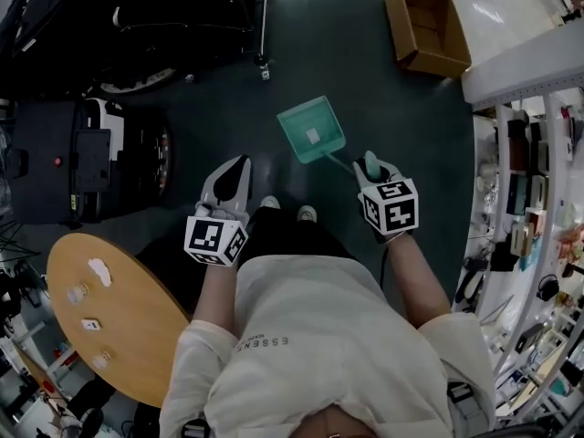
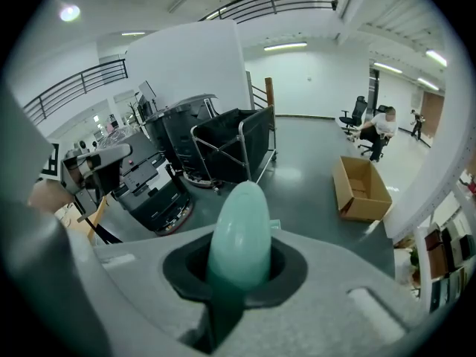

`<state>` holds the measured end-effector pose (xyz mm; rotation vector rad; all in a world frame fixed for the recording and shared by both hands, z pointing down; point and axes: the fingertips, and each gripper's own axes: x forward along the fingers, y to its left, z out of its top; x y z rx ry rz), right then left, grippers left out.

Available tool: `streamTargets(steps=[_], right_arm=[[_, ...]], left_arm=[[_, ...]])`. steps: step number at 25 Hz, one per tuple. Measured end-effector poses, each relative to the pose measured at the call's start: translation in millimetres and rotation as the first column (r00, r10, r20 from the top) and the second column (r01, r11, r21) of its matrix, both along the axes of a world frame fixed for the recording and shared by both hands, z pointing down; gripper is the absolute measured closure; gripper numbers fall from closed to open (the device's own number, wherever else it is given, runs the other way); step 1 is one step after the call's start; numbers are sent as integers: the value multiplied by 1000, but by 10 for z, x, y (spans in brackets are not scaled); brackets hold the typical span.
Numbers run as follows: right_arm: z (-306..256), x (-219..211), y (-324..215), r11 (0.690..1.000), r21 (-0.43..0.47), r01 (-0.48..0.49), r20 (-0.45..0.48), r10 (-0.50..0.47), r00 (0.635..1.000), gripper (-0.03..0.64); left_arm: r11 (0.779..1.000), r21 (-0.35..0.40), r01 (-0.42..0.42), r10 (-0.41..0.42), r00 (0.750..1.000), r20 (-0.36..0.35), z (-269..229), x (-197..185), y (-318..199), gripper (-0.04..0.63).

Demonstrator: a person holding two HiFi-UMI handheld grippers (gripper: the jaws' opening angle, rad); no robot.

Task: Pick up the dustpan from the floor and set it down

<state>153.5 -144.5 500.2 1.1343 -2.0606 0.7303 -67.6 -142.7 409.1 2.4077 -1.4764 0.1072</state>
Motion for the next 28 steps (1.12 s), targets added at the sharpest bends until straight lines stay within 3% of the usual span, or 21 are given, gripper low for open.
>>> streamTargets(steps=[8, 16, 23, 28], right_arm=[[457, -201, -692, 996, -73, -47, -44, 44, 998, 593], [1209, -391, -1520, 979, -145, -145, -62, 138, 989, 592], [1978, -581, -2075, 964, -188, -190, -64, 181, 981, 592], [2334, -669, -2307, 961, -194, -196, -65, 186, 980, 591]], left_arm=[[998, -55, -2, 2, 1000, -3, 315, -179, -724, 578], [995, -61, -84, 81, 995, -56, 690, -379, -1646, 578], [983, -92, -160, 154, 986, -69, 1360, -362, -2110, 578], [993, -99, -64, 55, 995, -87, 1610, -494, -2442, 578]])
